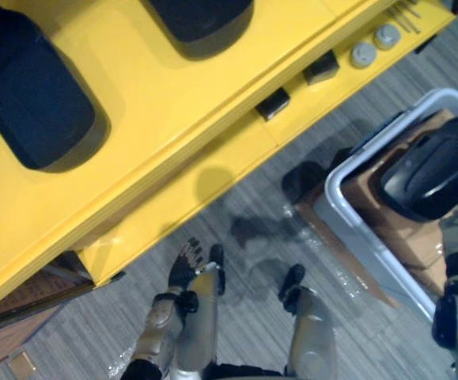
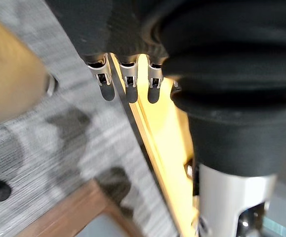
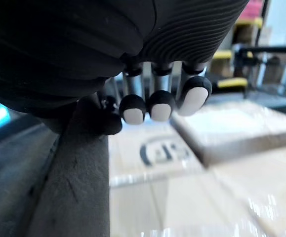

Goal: Walk over and take plastic housings, then place them on the shelf

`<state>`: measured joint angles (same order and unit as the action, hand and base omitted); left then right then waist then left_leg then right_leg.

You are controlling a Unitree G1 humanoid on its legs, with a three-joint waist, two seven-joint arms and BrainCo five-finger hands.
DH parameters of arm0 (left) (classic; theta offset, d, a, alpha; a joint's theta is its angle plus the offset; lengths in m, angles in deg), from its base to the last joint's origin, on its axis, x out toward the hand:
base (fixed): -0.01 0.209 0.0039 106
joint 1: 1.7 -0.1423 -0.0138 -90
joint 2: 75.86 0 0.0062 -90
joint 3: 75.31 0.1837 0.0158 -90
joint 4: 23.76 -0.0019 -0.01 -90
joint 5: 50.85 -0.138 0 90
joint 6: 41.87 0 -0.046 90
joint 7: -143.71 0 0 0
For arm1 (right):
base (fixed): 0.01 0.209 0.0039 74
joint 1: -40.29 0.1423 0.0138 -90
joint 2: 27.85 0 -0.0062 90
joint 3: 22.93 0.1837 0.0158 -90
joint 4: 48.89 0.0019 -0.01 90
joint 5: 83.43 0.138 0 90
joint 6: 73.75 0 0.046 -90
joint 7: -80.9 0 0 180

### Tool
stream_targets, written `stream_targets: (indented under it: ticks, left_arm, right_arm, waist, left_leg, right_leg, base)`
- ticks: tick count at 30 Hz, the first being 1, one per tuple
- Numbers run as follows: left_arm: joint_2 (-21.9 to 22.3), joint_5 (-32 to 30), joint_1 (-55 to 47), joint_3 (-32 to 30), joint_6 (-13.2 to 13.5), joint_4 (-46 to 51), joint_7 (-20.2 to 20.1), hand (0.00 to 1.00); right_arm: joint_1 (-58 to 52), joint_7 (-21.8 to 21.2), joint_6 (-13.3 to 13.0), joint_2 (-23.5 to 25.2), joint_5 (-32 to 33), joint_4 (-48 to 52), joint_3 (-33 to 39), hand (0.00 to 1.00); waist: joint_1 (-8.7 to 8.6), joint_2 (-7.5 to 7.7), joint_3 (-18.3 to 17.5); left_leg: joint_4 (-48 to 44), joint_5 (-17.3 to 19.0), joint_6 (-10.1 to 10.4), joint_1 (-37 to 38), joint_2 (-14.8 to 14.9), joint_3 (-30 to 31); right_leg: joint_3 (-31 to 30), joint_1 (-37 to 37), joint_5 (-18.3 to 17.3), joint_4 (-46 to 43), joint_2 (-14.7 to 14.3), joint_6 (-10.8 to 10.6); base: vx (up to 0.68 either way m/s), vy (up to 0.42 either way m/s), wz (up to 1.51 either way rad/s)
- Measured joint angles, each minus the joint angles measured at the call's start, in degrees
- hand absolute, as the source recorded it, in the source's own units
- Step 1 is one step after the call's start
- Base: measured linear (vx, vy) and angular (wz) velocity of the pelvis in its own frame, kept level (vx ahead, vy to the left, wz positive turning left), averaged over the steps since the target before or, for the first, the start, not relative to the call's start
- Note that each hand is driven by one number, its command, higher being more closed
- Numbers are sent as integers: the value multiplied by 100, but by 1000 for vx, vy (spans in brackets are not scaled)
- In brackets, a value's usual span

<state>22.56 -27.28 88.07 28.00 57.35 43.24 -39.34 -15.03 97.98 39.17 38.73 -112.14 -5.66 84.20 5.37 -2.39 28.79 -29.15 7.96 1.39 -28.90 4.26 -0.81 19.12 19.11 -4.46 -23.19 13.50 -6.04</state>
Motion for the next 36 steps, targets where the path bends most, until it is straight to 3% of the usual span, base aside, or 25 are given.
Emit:
stream_targets:
  ticks: [6,9,14,17,21,24,26,29,32,36]
  left_arm:
    - [-383,-905,-15,730,-334,192,-419,0]
    - [-610,-1203,-21,1114,-660,649,-621,0]
    - [-760,-1263,221,1275,-1178,1485,-641,0]
    - [-690,-990,565,1271,-1319,1665,-508,0]
    - [-371,-575,1029,1258,-1333,1685,-15,0]
    - [-185,-540,1384,1262,-1303,1485,306,0]
    - [-113,-345,1643,1250,-1297,1150,452,0]
    - [-85,167,1735,1244,-1302,945,278,0]
    - [-73,895,1774,1274,-1457,936,-102,0]
    - [-86,1039,1841,1289,-1670,935,-233,0]
  right_arm:
    - [-557,724,-501,407,666,371,6,100]
    - [-954,1069,-699,467,664,818,-12,100]
    - [-2000,1627,-894,861,477,2225,-10,100]
    - [-2449,1712,-1056,1045,191,2869,-10,100]
    - [-3117,2041,-1681,1476,-434,3481,-114,100]
    - [-3471,2348,-2143,1667,-858,3536,-351,100]
    - [-3524,2491,-2436,1779,-1185,3535,-555,100]
    - [-3604,2638,-2851,1786,-1520,3546,-790,100]
    - [-3582,2650,-3012,1786,-1767,3544,-1062,100]
    - [-3355,2649,-3163,1786,-1944,3531,-1430,100]
  waist:
    - [-185,259,-48]
    - [-327,343,-98]
    - [-658,528,-622]
    - [-763,531,-843]
    - [-957,525,-1259]
    - [-1007,488,-1528]
    - [-1109,467,-1562]
    - [-1161,389,-1749]
    - [-1180,354,-1853]
    - [-1178,349,-1895]
  left_leg:
    - [426,-47,69,720,89,-174]
    - [689,-97,133,1031,106,-245]
    - [1305,-272,215,1523,97,-413]
    - [1516,-310,226,1780,102,-511]
    - [1869,-339,255,2201,104,-700]
    - [2092,-361,263,2434,109,-862]
    - [2205,-374,271,2685,117,-912]
    - [2315,-388,283,2780,117,-933]
    - [2389,-407,290,2904,108,-916]
    - [2495,-482,286,2988,83,-929]
  right_leg:
    - [-37,-656,124,517,-156,15]
    - [-83,-922,225,841,-264,29]
    - [-242,-1122,239,1114,-322,38]
    - [-340,-1248,246,1215,-349,46]
    - [-538,-1474,246,1400,-398,46]
    - [-694,-1573,245,1495,-432,46]
    - [-760,-1748,244,1532,-454,48]
    - [-815,-1798,242,1587,-469,49]
    - [-864,-1928,240,1625,-474,52]
    - [-957,-1941,245,1642,-470,45]
  base:
    - [79,-20,-6]
    - [64,-29,-15]
    - [80,-46,-13]
    - [82,-27,-20]
    - [76,-11,-22]
    - [42,-3,-26]
    - [36,0,-14]
    - [7,0,-7]
    - [-1,8,5]
    - [-24,8,-2]
